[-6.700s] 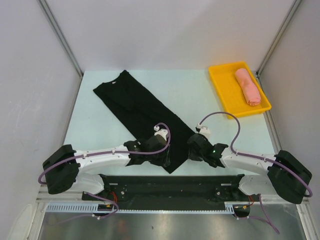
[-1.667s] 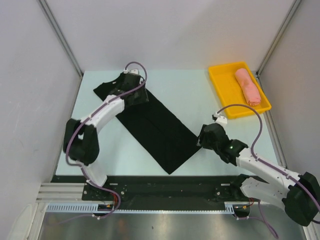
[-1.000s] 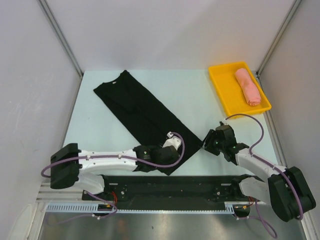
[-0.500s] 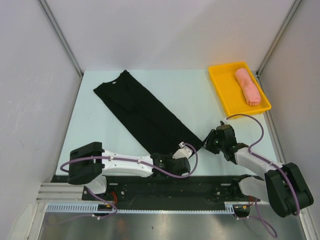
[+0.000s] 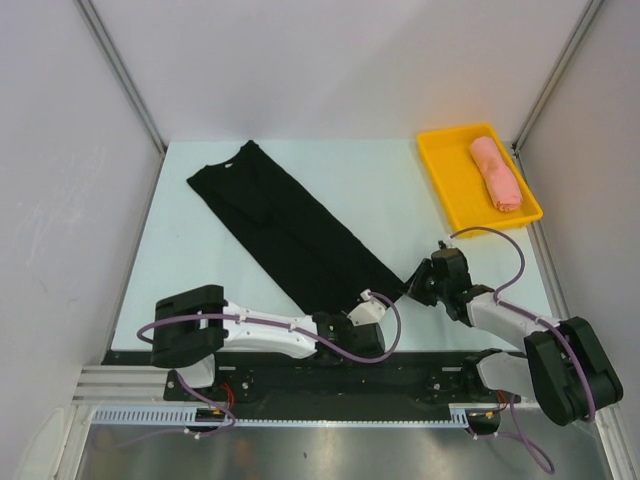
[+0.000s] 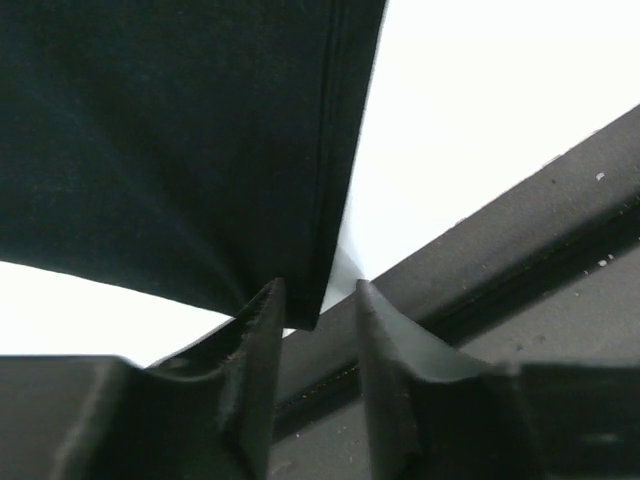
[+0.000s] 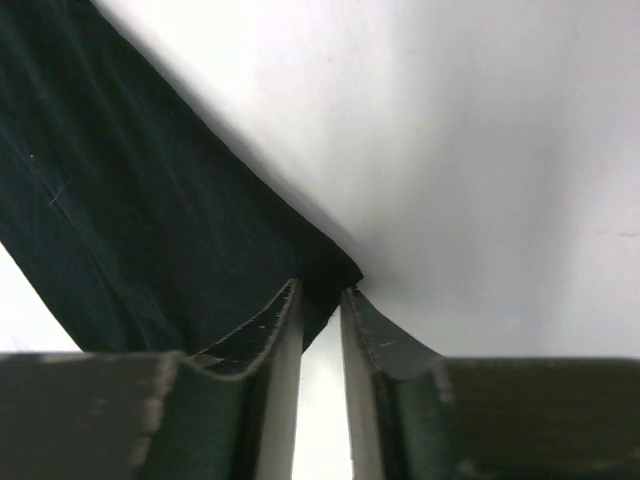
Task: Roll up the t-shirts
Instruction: Roll the T-shirt to the center of the board.
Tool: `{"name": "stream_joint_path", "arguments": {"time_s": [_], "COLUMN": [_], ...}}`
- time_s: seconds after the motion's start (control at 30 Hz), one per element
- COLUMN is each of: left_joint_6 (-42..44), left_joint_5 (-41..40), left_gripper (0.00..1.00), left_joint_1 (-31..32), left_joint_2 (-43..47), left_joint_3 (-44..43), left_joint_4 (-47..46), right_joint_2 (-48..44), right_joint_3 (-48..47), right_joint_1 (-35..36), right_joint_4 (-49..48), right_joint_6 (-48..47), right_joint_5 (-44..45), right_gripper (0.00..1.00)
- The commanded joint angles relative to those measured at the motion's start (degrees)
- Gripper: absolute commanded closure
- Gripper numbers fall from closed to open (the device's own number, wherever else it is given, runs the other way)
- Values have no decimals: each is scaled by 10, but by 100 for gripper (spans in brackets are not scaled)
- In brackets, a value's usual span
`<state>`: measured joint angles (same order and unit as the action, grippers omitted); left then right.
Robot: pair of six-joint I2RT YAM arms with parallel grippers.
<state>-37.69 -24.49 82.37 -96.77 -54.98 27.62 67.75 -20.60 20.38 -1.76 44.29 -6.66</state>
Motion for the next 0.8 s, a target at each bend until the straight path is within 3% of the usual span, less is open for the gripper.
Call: {"name": "stream_joint_path", "arguments": {"time_s": [0.0, 0.03, 0.07, 0.13, 0.33, 0.57, 0.77], "left_joint_6": [-13, -12, -9, -1, 17, 6, 7], "left_joint_5": [-28, -31, -35, -35, -12, 12, 15], "left_gripper": [70, 75, 88, 100, 100, 100, 100], "left_joint_1": [6, 6, 6, 6, 24, 46, 34], "left_joint_2": [-7, -8, -8, -10, 0, 9, 49], "left_joint_3": [-17, -19, -22, -34, -49, -63, -61], "left_joint_4": [6, 8, 9, 11, -9, -32, -36], "right_joint_2": [4, 0, -3, -12, -73, -145, -140], "right_joint_3": [0, -1, -2, -6, -26, -34, -60], "right_joint_1": [-3, -3, -3, -2, -11, -25, -23], "right_joint_4": [-10, -7, -5, 4, 90, 194, 207], "right_joint_6": [-4, -5, -4, -6, -25, -54, -55], "right_joint_5": [2, 5, 8, 16, 60, 97, 89], "right_gripper": [79, 83, 84, 90, 97, 98, 98]}}
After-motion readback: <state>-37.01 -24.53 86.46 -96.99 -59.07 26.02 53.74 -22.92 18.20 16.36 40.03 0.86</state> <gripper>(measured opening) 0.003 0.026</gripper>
